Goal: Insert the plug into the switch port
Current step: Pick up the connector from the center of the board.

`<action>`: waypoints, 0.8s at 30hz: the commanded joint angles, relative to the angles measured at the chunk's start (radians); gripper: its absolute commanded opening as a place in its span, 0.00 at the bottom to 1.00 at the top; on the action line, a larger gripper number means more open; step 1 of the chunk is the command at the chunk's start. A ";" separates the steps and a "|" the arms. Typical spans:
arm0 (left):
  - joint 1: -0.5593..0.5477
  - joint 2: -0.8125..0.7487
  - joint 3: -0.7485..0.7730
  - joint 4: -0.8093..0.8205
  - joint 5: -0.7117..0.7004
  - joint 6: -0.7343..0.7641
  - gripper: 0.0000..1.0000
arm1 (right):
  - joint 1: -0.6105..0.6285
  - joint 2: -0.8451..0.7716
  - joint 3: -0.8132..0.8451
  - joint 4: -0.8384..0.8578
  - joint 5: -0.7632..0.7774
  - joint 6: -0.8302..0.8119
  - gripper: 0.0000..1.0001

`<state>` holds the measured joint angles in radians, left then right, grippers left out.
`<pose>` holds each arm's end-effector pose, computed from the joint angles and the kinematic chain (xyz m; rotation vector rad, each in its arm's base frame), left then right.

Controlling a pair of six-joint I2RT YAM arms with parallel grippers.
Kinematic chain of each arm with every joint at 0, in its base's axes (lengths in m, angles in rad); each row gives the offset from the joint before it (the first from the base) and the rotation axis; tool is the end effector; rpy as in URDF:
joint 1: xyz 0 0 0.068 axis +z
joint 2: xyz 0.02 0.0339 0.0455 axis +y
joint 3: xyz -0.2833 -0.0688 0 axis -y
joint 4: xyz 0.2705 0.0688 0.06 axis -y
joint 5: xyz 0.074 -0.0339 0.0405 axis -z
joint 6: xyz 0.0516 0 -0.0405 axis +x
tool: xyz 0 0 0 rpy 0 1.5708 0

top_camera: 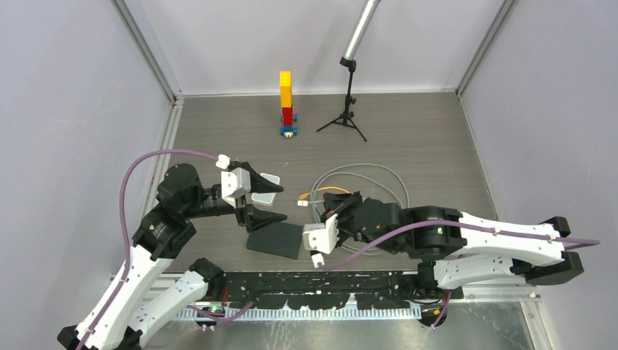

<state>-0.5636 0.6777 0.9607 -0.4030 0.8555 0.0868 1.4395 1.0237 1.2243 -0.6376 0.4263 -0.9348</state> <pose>0.1054 -0.1127 0.4114 1.1501 1.3398 -1.0680 0.0520 0.2305 0.4169 -1.7070 0.9787 -0.0987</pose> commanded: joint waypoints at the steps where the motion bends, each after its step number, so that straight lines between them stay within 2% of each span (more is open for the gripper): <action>1: -0.004 0.002 -0.002 -0.002 -0.009 0.014 0.65 | 0.055 0.020 -0.015 0.116 0.239 -0.140 0.00; 7: -0.004 -0.002 -0.004 -0.005 -0.009 0.014 0.65 | 0.105 0.034 -0.036 0.158 0.334 -0.212 0.01; 11: -0.004 -0.006 -0.006 -0.004 -0.010 0.016 0.64 | 0.111 0.021 -0.042 0.172 0.334 -0.218 0.01; 18: -0.003 -0.018 -0.008 -0.004 -0.012 0.015 0.64 | 0.111 -0.082 -0.004 0.161 0.128 -0.046 0.01; 24: -0.003 -0.034 -0.012 -0.004 -0.017 0.014 0.64 | 0.111 -0.192 -0.005 0.233 0.039 0.046 0.01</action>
<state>-0.5636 0.6594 0.9581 -0.4129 0.8478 0.0891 1.5455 0.9028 1.1854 -0.5030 0.5419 -0.9722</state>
